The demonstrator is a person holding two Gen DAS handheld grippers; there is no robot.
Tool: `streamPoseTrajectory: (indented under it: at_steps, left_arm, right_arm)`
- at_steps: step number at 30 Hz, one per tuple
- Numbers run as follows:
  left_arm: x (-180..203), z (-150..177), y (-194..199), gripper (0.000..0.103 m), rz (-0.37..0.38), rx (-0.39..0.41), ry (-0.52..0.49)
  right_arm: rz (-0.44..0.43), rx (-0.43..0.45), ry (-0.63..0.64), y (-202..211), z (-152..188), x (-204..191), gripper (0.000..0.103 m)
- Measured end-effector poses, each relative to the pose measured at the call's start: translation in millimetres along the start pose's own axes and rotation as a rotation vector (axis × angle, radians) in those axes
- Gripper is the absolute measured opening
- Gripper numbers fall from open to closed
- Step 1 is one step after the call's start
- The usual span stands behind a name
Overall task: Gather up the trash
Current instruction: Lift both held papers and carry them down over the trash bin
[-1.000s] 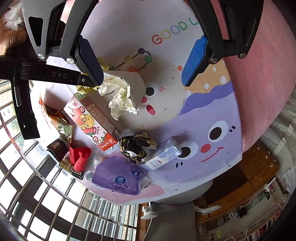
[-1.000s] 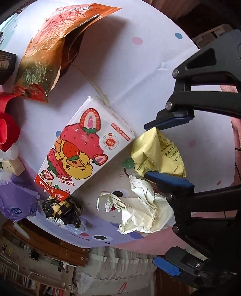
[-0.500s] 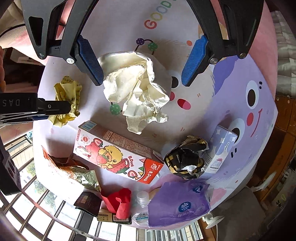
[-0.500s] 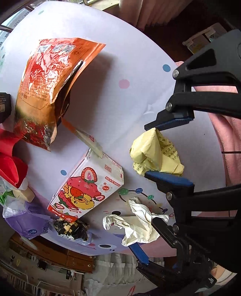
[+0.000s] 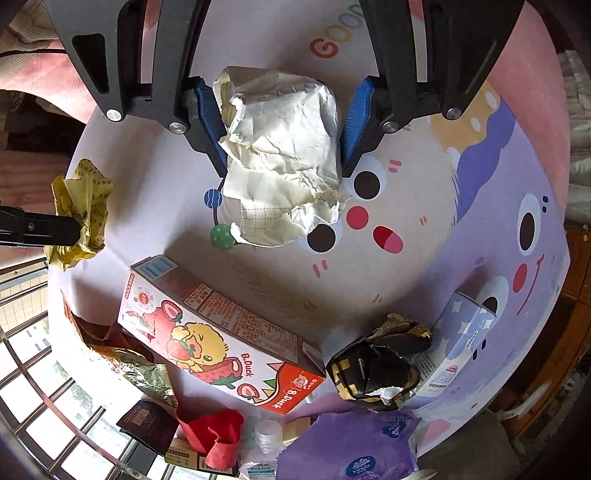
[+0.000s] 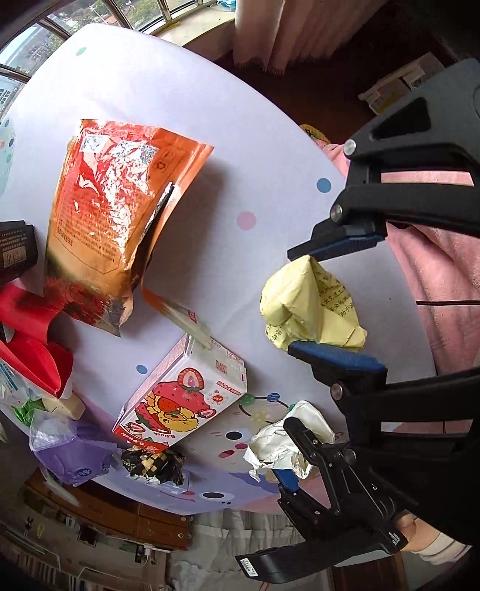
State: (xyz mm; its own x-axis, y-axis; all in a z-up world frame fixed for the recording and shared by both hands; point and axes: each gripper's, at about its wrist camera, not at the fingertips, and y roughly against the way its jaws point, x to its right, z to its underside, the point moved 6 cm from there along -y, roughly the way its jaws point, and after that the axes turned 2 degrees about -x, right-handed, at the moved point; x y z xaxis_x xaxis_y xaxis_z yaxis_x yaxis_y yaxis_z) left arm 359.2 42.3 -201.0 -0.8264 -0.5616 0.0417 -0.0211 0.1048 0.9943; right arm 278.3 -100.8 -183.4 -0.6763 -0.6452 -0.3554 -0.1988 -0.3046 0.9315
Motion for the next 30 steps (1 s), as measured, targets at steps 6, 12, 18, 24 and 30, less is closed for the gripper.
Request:
streamPoseTrajectory:
  at_steps: [6, 12, 18, 24, 30]
  left_arm:
    - [12, 15, 17, 0.053, 0.022, 0.056, 0.129]
    - [42, 20, 45, 0.053, 0.031, 0.129, 0.26]
    - [90, 29, 74, 0.053, -0.015, 0.19, 0.427]
    - [171, 36, 77, 0.053, -0.024, 0.265, 0.662]
    - [250, 48, 57, 0.053, -0.004, 0.267, 0.796]
  right_arm:
    - [-0.002, -0.025, 0.095, 20, -5, 8, 0.04]
    - [-0.017, -0.069, 0.248, 31, -6, 13, 0.04]
    - [-0.053, -0.109, 0.51, 46, -8, 22, 0.04]
    - [-0.063, -0.109, 0.842, 70, 8, 59, 0.04]
    - [-0.103, -0.153, 0.929, 74, 27, 117, 0.04]
